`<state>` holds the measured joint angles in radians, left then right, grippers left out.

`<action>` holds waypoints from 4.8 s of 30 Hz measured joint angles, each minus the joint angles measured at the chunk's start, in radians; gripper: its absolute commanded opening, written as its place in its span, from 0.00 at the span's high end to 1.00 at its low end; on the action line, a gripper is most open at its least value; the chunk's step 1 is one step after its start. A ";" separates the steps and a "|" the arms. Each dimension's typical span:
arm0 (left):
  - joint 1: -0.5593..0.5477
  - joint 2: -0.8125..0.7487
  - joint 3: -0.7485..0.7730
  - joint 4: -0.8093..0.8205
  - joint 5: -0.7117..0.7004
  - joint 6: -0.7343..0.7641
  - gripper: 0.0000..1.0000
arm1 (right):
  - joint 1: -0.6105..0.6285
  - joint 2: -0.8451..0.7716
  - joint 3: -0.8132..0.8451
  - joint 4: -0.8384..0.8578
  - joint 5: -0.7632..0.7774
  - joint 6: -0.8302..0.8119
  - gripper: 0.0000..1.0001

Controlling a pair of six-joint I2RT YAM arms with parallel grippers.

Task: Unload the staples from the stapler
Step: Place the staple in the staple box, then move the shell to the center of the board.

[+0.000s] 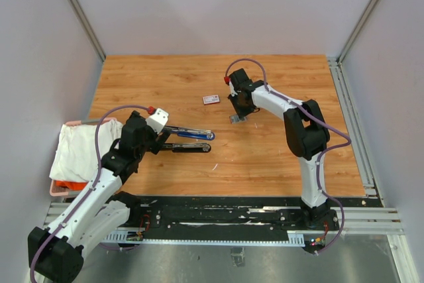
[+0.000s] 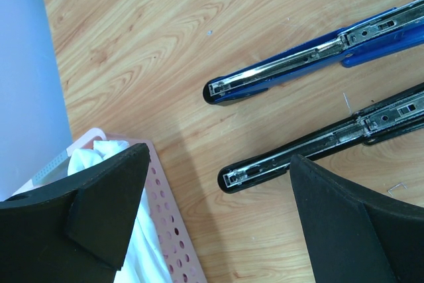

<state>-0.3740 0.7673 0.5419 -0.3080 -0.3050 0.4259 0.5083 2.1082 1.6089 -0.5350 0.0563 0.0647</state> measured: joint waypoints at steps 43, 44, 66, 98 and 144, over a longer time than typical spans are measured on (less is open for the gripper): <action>0.000 0.669 0.613 -0.092 0.347 -0.056 0.02 | -0.126 -0.212 0.002 0.003 -0.070 -0.169 0.41; 0.000 0.708 0.645 -0.094 0.377 -0.076 0.02 | -0.130 -0.212 0.002 0.002 -0.075 -0.172 0.40; -0.009 1.517 1.476 -0.149 0.628 -0.295 0.02 | -0.201 -0.211 -0.045 -0.008 -0.192 -0.208 0.39; -0.009 1.511 1.197 -0.023 0.803 -0.118 0.07 | -0.252 -0.250 -0.122 -0.020 -0.304 -0.253 0.39; -0.180 1.329 0.915 -0.020 0.720 0.094 0.46 | -0.252 -0.216 -0.156 -0.072 -0.351 -0.222 0.38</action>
<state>-0.5545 2.0968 1.4570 -0.3279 0.4152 0.5201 0.2562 1.8923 1.4532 -0.6075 -0.2951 -0.1574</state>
